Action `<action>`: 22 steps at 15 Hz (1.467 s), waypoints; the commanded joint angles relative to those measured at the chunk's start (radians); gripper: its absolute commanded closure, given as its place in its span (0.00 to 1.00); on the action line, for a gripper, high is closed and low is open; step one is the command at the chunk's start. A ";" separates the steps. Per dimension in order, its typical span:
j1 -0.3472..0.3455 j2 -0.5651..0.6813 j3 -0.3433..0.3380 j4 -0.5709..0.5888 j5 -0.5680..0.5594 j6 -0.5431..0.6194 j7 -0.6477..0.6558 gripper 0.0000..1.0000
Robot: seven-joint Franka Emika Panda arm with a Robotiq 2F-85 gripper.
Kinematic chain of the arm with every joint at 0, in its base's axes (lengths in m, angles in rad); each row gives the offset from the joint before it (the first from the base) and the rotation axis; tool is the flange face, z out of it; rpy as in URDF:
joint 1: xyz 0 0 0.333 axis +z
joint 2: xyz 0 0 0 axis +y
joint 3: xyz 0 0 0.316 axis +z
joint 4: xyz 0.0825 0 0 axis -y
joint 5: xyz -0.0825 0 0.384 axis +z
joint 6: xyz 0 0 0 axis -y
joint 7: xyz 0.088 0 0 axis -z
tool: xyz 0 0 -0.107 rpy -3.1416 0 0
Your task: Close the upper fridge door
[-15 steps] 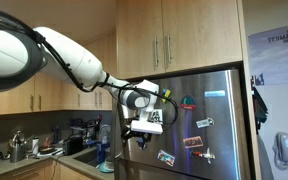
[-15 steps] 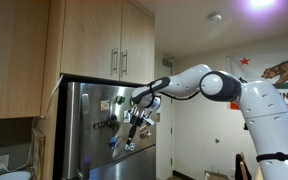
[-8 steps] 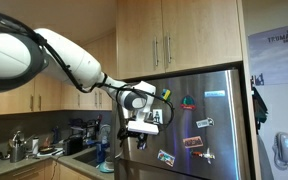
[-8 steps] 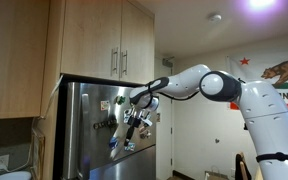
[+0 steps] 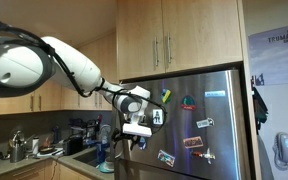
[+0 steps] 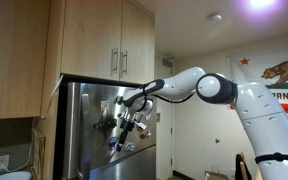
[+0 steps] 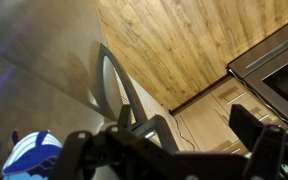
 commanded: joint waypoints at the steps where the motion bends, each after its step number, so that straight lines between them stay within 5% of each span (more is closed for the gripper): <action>1: -0.001 0.080 0.017 0.094 -0.019 -0.009 -0.024 0.00; 10: 0.024 0.261 0.048 0.344 -0.120 -0.059 -0.013 0.00; 17: 0.019 0.290 0.045 0.410 -0.159 -0.160 -0.019 0.00; 18: 0.004 0.215 0.042 0.297 -0.142 -0.134 -0.018 0.00; 22: 0.003 0.222 0.042 0.314 -0.145 -0.160 -0.018 0.00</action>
